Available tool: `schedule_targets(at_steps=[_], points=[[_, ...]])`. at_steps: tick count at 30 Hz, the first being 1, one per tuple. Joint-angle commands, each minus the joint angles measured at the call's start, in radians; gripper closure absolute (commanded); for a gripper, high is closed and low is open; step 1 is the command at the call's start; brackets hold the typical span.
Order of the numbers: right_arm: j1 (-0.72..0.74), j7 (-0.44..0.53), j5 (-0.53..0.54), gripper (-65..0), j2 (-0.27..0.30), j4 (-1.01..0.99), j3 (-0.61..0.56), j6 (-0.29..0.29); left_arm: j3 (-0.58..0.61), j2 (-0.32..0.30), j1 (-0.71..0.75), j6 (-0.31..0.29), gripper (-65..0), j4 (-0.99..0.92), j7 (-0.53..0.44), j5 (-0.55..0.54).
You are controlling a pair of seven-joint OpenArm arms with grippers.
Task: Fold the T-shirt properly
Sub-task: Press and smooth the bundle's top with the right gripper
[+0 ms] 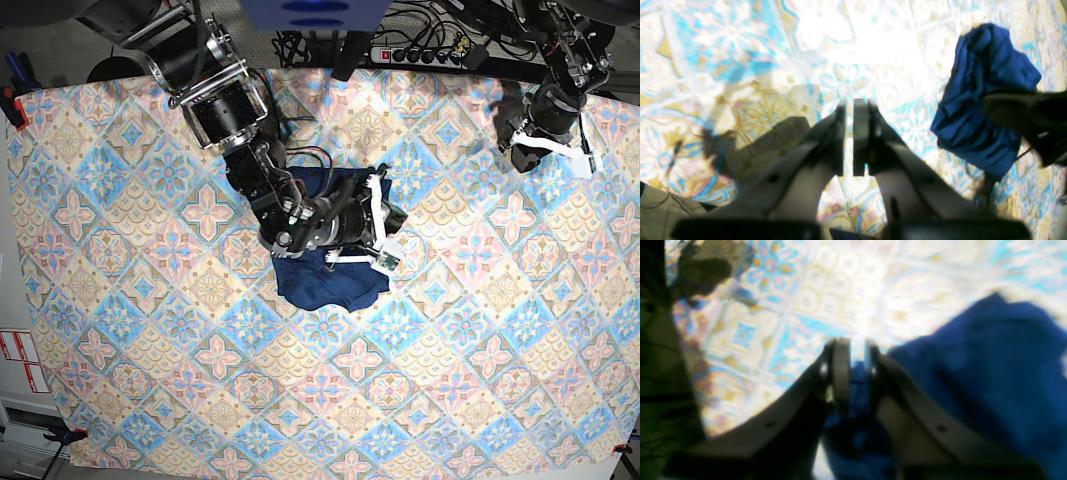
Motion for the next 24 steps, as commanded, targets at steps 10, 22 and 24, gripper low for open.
schedule_targets(at_steps=[10,22,24], points=[[0.024,0.222,0.013,-7.0,-0.014,-0.259,0.130,0.003,-0.001,-0.007,-0.034,-0.007,-2.6,0.015,0.005,-0.017],[0.020,0.294,0.013,-7.0,-0.003,-0.380,0.326,0.003,-0.002,-0.006,-0.110,-0.007,-2.6,0.015,0.079,-0.019],[0.020,0.294,0.011,-7.0,0.014,-0.416,0.364,0.003,-0.002,-0.006,-0.110,-0.007,-2.6,0.015,0.079,-0.019]])
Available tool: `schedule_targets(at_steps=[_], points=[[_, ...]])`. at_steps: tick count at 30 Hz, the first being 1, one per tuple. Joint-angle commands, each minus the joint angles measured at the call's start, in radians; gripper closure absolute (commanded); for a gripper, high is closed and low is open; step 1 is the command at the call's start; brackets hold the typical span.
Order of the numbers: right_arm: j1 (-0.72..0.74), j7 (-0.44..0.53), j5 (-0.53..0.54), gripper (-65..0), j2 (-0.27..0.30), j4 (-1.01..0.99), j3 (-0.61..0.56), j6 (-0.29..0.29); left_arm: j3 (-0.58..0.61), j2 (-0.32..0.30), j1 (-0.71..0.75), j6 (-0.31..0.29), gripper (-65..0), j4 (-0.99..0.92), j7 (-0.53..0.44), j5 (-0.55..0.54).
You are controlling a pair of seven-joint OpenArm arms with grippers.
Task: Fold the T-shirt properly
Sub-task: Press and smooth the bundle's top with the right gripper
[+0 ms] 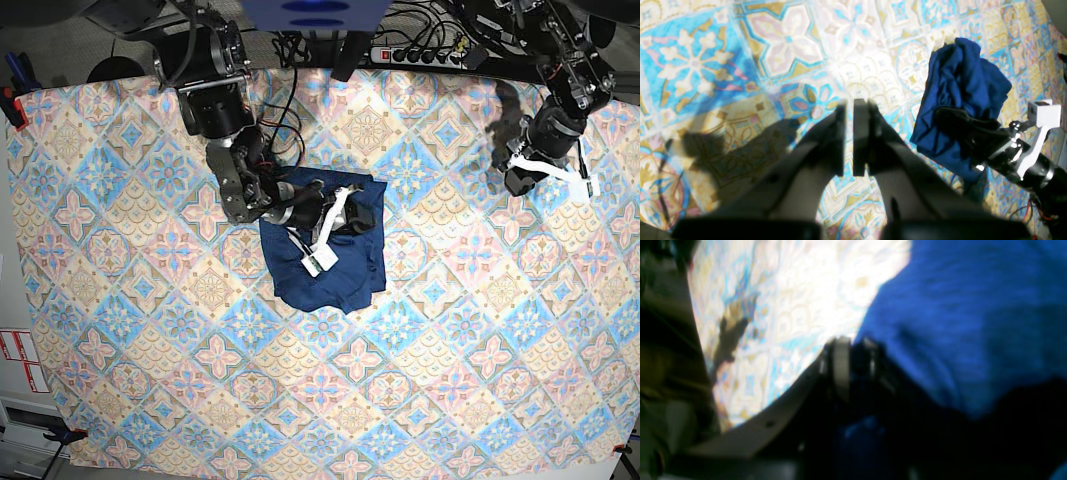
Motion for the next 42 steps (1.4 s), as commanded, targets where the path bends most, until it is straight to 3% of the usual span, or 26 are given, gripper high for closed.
schedule_targets(at_steps=[1,6,11,13,22,27,30,35,39,42], points=[[0.012,-0.017,-0.021,-7.0,0.016,-0.011,0.019,-0.032,-0.002,-0.009,-0.002,-0.005,-2.6,0.015,-0.012,-0.012],[0.012,-0.020,-0.021,-7.0,0.028,-0.044,0.082,-0.032,-0.002,-0.009,-0.002,-0.005,-2.6,0.015,-0.012,-0.012],[0.012,-0.103,-0.019,-7.0,0.025,-0.040,0.079,-0.032,-0.001,-0.009,-0.004,-0.005,-2.6,0.015,-0.012,-0.010],[0.012,-0.127,-0.019,-7.0,-0.007,-0.040,0.039,-0.032,-0.001,-0.009,-0.004,-0.005,-2.6,0.015,-0.012,-0.010],[0.017,-0.127,-0.015,-7.0,-0.044,-0.037,-0.240,-0.032,0.001,-0.009,-0.004,-0.007,-2.6,0.015,-0.012,-0.010],[0.000,-0.191,-0.015,-7.0,-0.042,0.150,-0.315,-0.032,0.001,-0.009,-0.005,-0.010,-2.7,0.015,-0.016,-0.010],[-0.070,-0.265,-0.015,-7.0,0.027,0.365,-0.345,-0.032,0.007,-0.009,-0.017,-0.010,-2.7,0.015,-0.012,-0.010],[-0.146,-0.363,-0.013,-7.0,0.071,0.663,-0.346,-0.032,0.030,-0.009,-0.022,-0.010,-2.7,0.015,-0.015,-0.010],[-0.181,-0.371,-0.010,-7.0,0.134,0.812,-0.331,-0.032,0.041,-0.009,-0.024,-0.010,-2.7,0.015,-0.018,-0.010],[-0.193,-0.371,-0.010,-7.0,0.146,0.852,-0.243,-0.032,0.041,-0.009,-0.024,-0.010,-2.7,0.012,-0.020,-0.010]])
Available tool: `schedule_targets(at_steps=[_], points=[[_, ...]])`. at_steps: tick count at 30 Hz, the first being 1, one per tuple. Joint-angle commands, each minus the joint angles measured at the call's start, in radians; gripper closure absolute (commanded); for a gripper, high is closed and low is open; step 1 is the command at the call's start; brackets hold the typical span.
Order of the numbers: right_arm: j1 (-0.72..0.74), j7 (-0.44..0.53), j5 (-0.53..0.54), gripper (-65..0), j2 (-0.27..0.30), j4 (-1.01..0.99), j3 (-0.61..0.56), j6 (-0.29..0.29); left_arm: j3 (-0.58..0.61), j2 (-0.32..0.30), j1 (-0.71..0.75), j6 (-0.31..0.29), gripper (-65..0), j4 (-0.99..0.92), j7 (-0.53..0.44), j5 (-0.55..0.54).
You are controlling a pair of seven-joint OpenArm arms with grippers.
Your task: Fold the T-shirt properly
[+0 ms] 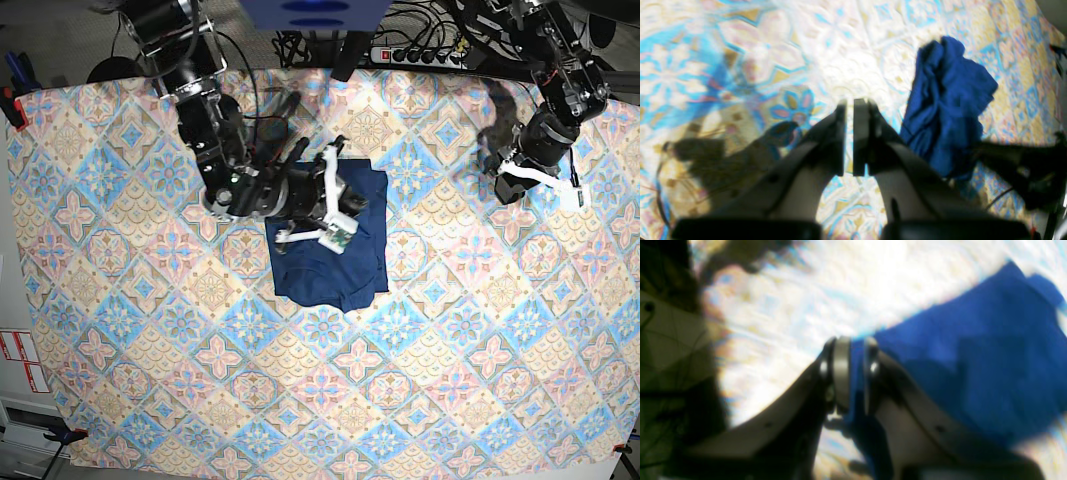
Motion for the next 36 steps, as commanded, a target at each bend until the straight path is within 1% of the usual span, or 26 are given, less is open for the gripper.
schedule_targets(at_steps=[1,3,5,9,11,18,21,24,26,29,33,34,36], points=[[0.023,0.026,0.018,-7.0,-0.008,0.024,0.031,0.000,-0.006,-0.011,-0.004,-0.004,-2.7,0.010,-0.013,-0.014],[0.031,0.030,0.016,-7.0,-0.010,0.010,0.086,0.000,-0.006,-0.011,-0.006,-0.004,-2.7,-0.001,-0.013,-0.014],[0.066,0.054,0.016,-7.0,-0.025,-0.013,0.119,0.000,-0.006,-0.011,-0.006,-0.004,-2.7,-0.007,-0.013,-0.014],[0.111,0.092,0.013,-7.0,-0.030,-0.148,0.152,0.000,-0.006,-0.011,-0.004,-0.006,-2.7,-0.007,-0.012,-0.014],[0.132,0.125,0.015,-7.0,-0.031,-0.216,0.149,0.000,-0.006,-0.011,-0.004,-0.006,-2.7,-0.007,-0.010,-0.014],[0.143,0.237,0.010,-7.0,-0.085,-0.444,0.146,0.000,-0.006,-0.011,-0.004,-0.006,-2.8,-0.007,-0.012,-0.014],[0.143,0.267,0.009,-7.0,-0.108,-0.510,0.145,0.000,-0.006,-0.011,-0.006,-0.006,-2.8,-0.007,-0.012,-0.014],[0.164,0.277,0.009,-7.0,-0.123,-0.550,0.129,0.000,-0.006,-0.011,-0.006,-0.006,-2.8,-0.007,-0.012,-0.014],[0.164,0.277,0.009,-7.0,-0.125,-0.553,0.102,0.000,-0.006,-0.011,-0.006,-0.006,-2.8,-0.007,-0.012,-0.014],[0.164,0.274,0.010,-7.0,-0.125,-0.544,0.096,0.000,-0.006,-0.011,-0.006,-0.006,-2.9,-0.007,-0.012,-0.014],[0.158,0.264,0.012,-7.0,-0.122,-0.410,0.096,0.000,-0.004,-0.011,-0.006,-0.006,-3.0,-0.007,-0.012,-0.014],[0.155,0.254,0.010,-7.0,-0.114,-0.371,0.096,0.000,-0.004,-0.011,-0.006,-0.006,-3.1,-0.007,-0.012,-0.014],[0.144,0.218,0.015,-7.0,-0.079,-0.288,0.090,0.000,-0.003,-0.011,-0.006,-0.008,-3.1,-0.007,-0.012,-0.014]])
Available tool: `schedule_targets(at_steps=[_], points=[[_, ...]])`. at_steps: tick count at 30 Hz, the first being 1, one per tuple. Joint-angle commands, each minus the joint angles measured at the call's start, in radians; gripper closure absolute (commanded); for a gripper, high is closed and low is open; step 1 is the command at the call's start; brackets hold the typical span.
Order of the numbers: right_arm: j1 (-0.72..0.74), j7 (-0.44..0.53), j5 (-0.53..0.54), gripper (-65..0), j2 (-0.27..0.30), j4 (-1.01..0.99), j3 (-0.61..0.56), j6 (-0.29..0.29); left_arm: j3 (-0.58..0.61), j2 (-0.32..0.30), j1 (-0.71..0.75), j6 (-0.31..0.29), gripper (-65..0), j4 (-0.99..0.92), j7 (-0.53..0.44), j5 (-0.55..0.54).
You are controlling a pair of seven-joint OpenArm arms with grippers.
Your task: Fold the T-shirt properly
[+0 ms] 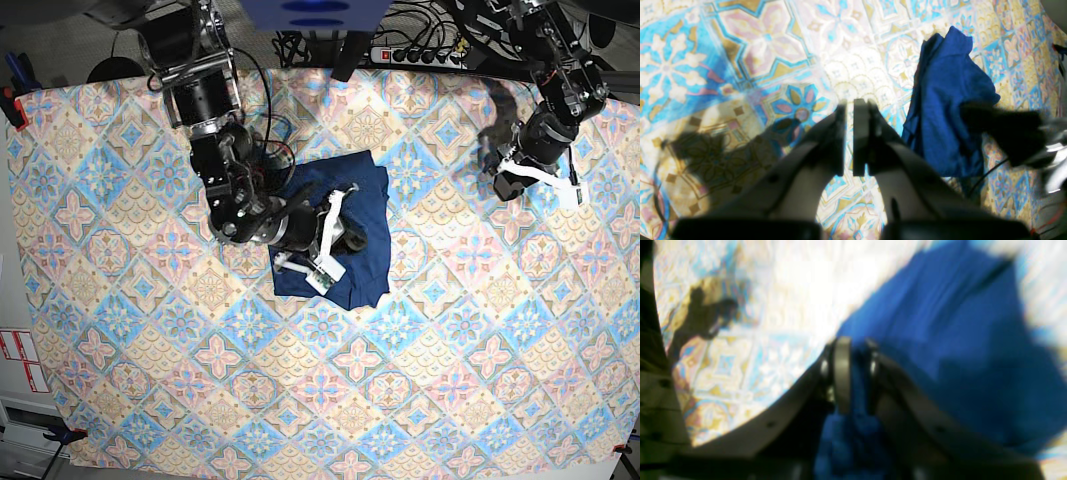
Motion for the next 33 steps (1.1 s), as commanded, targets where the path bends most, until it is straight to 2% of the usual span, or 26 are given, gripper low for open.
schedule_targets(at_steps=[1,5,7,10,13,17,22,28,31,33], points=[[0.011,0.008,0.017,-7.0,0.015,0.057,0.000,0.005,0.007,-0.009,-0.006,-0.005,-3.1,0.015,-0.015,-0.019],[-0.024,-0.033,0.019,-7.0,0.070,0.239,0.006,0.005,0.013,-0.014,-0.004,-0.014,-3.1,0.022,-0.015,-0.019],[-0.059,-0.070,0.019,-7.0,0.116,0.319,0.008,0.005,0.013,-0.017,0.005,-0.060,-2.9,0.024,-0.012,-0.019],[-0.153,-0.088,0.014,-7.0,0.213,0.433,0.034,0.005,0.010,-0.069,0.056,-0.109,-2.7,0.053,-0.011,-0.019],[-0.283,-0.090,0.019,-5.7,0.271,0.546,0.144,0.005,0.009,-0.114,0.112,-0.123,-2.6,0.093,-0.015,-0.019],[-0.471,-0.091,0.019,-4.9,0.280,0.646,0.329,0.005,0.009,-0.154,0.198,-0.123,-1.5,0.154,-0.017,-0.021],[-0.661,-0.090,0.019,-4.9,0.278,0.660,0.583,0.005,0.009,-0.189,0.306,-0.123,0.0,0.157,-0.017,-0.021],[-0.844,-0.091,0.020,-4.9,0.272,0.660,0.853,0.005,0.009,-0.194,0.449,-0.125,0.0,0.183,-0.017,-0.021],[-0.928,-0.091,0.020,-4.8,0.272,0.660,0.919,0.005,0.009,-0.194,0.531,-0.129,0.0,0.186,-0.017,-0.021],[-0.995,-0.091,0.020,-4.8,0.266,0.657,0.955,0.005,0.009,-0.194,0.588,-0.160,0.0,0.186,-0.017,-0.016]])
